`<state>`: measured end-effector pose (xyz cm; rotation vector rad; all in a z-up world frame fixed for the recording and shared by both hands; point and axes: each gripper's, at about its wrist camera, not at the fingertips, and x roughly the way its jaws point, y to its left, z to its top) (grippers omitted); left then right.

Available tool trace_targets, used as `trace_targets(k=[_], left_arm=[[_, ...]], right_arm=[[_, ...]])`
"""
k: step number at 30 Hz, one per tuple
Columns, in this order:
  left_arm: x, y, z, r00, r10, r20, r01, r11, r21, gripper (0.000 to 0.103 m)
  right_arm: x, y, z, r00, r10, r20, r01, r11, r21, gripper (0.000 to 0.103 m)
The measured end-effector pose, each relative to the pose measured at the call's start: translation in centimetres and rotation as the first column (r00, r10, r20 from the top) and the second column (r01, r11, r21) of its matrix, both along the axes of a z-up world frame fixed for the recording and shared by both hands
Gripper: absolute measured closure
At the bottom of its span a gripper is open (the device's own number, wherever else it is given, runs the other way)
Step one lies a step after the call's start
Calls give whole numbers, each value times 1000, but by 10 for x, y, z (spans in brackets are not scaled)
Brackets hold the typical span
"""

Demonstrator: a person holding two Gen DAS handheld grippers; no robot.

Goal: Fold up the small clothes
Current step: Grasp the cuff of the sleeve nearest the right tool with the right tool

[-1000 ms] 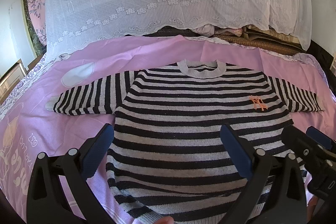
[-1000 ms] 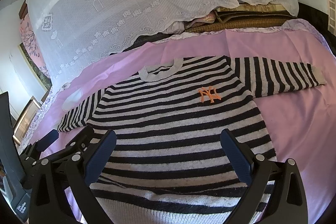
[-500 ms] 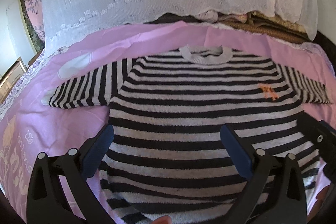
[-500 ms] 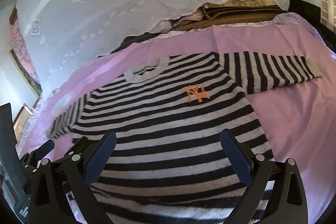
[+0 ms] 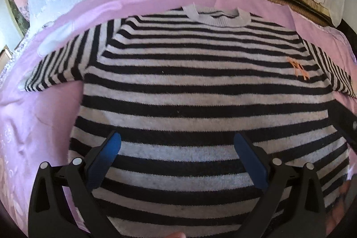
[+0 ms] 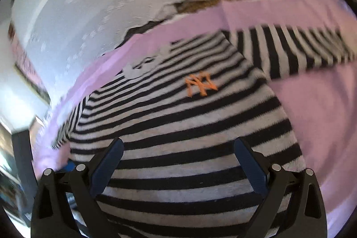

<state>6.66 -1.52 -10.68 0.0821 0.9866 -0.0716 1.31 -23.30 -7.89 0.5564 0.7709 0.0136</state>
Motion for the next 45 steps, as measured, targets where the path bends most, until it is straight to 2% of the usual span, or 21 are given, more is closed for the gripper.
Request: trace_targets(k=[4,7,11,13,17,19,23,25,27,30,32,33,35,38,41,43,44,45], left_arm=[[0,-2,-4,1000,-14,-13,14,1000,8,4],[0,-5,-9,1000,-24,-16,25,999,25,4],[-2,-3,-11,999,-33,-10,33,999,23,4],[-4,-2,-14,999,-39,-5,39,999,17,4],[-8,0,-19,998,-55,23,55,998,16,4],[-12,1,-20,997,-66,39,65,998,15,4],[-15,9,-22,995,-83,49,85,996,-35,4],[-15,11,-22,995,-94,45,96,994,-50,4],[-16,9,-22,994,-97,45,99,994,-43,4],[-16,7,-22,994,-97,48,98,995,-32,4],[-17,6,-21,994,-96,48,98,995,-28,4],[-18,7,-21,994,-97,48,98,995,-28,4],[-20,8,-20,994,-101,46,102,994,-26,4],[-23,5,-12,991,-123,53,124,992,-12,4],[-35,2,8,979,-152,134,159,986,-42,4],[-45,-2,28,969,-157,188,179,978,-108,4],[-49,-9,40,962,-179,207,214,963,-162,4],[-50,-19,48,955,-207,211,247,951,-185,4]], right_arm=[[-3,-36,-14,998,-63,-2,62,978,197,3],[-9,-57,-14,991,-130,0,127,965,231,3],[-13,-84,-15,987,-162,2,156,952,262,3],[-14,-94,-17,982,-188,-9,185,955,231,3],[-15,-122,-19,976,-219,17,216,971,102,3],[-15,-135,-25,973,-233,8,231,969,92,3],[-26,-162,-36,963,-266,51,246,936,252,3],[-38,-182,-43,939,-335,84,279,878,389,4],[-42,-198,-47,921,-376,97,294,839,458,4],[-44,-222,-51,904,-416,100,322,815,482,20],[-41,-241,-54,893,-441,88,354,809,469,38],[-39,-249,-58,891,-448,76,363,803,473,42],[-41,-262,-65,889,-453,64,366,789,494,57],[-34,-286,-78,874,-484,46,383,744,548,68],[-36,-300,-85,860,-509,42,396,716,575,70],[-29,-303,-85,848,-528,41,414,710,570,70],[-28,-305,-85,841,-539,42,426,708,563,70],[-25,-309,-86,829,-558,42,445,702,556,70]])
